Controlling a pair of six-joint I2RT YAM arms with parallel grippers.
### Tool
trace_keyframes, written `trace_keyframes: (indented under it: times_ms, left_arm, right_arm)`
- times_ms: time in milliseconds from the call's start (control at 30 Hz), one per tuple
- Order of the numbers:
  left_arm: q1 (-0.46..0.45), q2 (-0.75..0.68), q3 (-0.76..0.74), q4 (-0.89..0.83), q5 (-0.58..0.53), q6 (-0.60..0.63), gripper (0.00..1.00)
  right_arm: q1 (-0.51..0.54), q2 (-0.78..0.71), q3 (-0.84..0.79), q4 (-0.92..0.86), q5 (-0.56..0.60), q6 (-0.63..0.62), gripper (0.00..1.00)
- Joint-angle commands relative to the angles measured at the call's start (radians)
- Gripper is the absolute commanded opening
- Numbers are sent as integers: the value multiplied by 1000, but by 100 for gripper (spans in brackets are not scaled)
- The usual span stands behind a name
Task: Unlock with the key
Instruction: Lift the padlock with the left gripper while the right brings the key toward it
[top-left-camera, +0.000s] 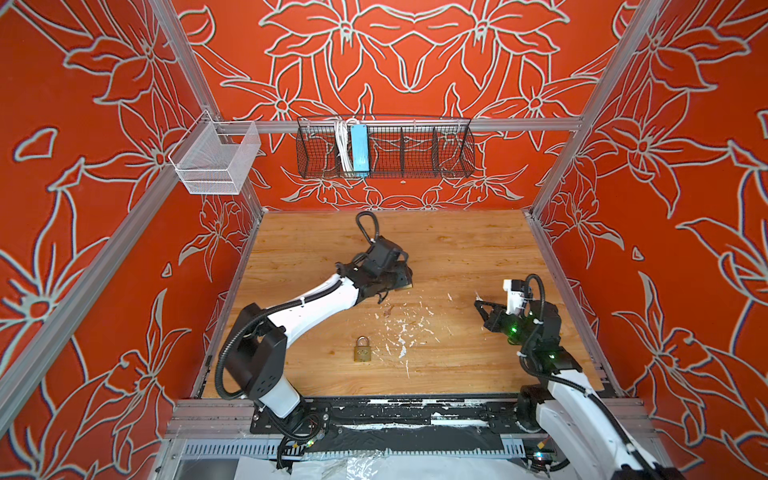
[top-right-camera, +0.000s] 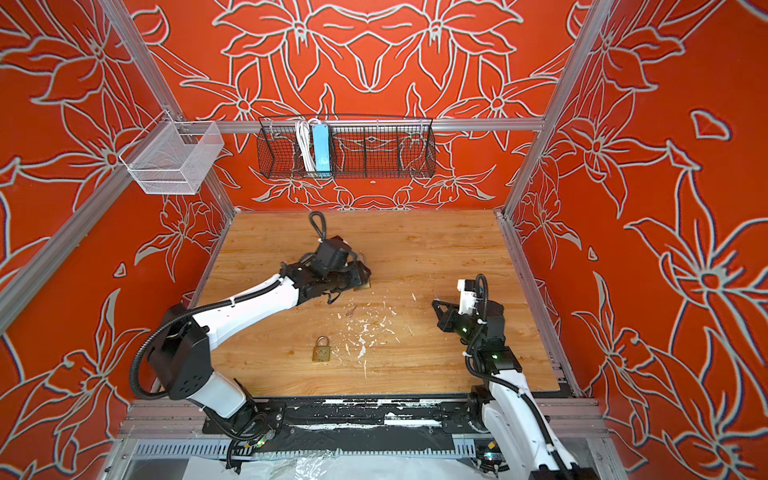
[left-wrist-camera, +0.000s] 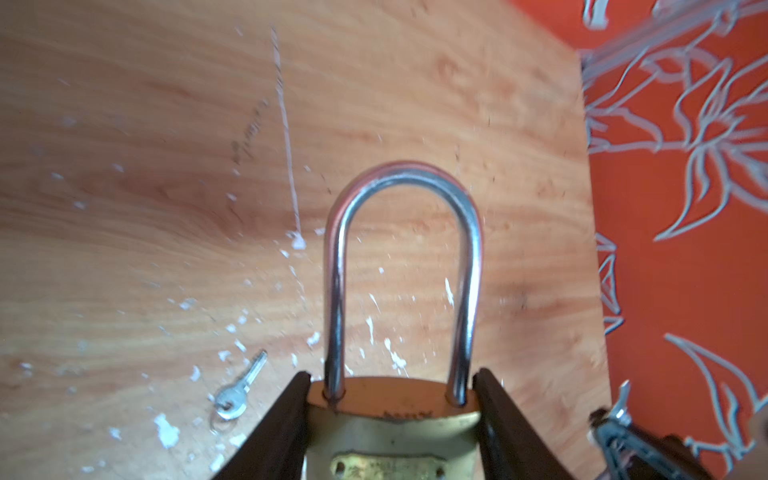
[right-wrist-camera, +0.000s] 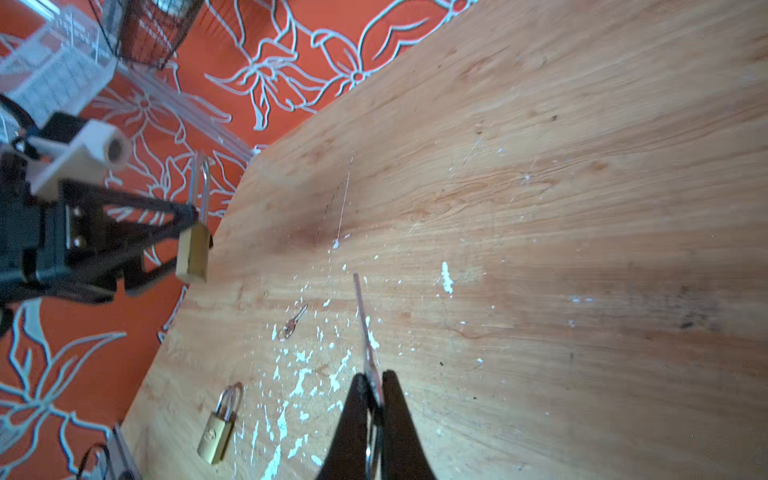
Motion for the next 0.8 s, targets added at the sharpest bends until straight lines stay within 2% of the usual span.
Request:
trace_keyframes:
  times_ms: [0,67,167,200,333,400,467,533,633,767]
  left_arm:
    - [-6,-79,-129,327,3,-55,33]
    - [-5,-113,-210,441,-44,-94,29]
    - [8,-145,-272,495,-64,-87,5]
    - [13,-154,-294,514,-64,-75,0]
    - [41,-189,-411,615,-37,-94,0]
    - [48,-184,-457,676,-20,-97,0]
    - [66,-187,-459,651,3,-72,0]
    - [70,-170,-509,725,-16,-122,0]
    - [94,-142,-599,900,62,-169,0]
    - [97,-187,-664,939,49,-184,0]
  right_arm:
    - [177,-23,67,2,154,-66,0]
    - [292,-30,73,-3,268,-34,0]
    - [416,-26,52,51,378,32,0]
    - [457,-19,48,64,424,39,0]
    - [557,46,66,89,544,39,0]
    - [577,96,80,125,543,51,0]
    - [602,152,98,162,553,58,0]
    - [643,210,110,206,594,60,0]
    - [704,287,117,278,648,65,0]
    - [798,391,117,405,741,70,0]
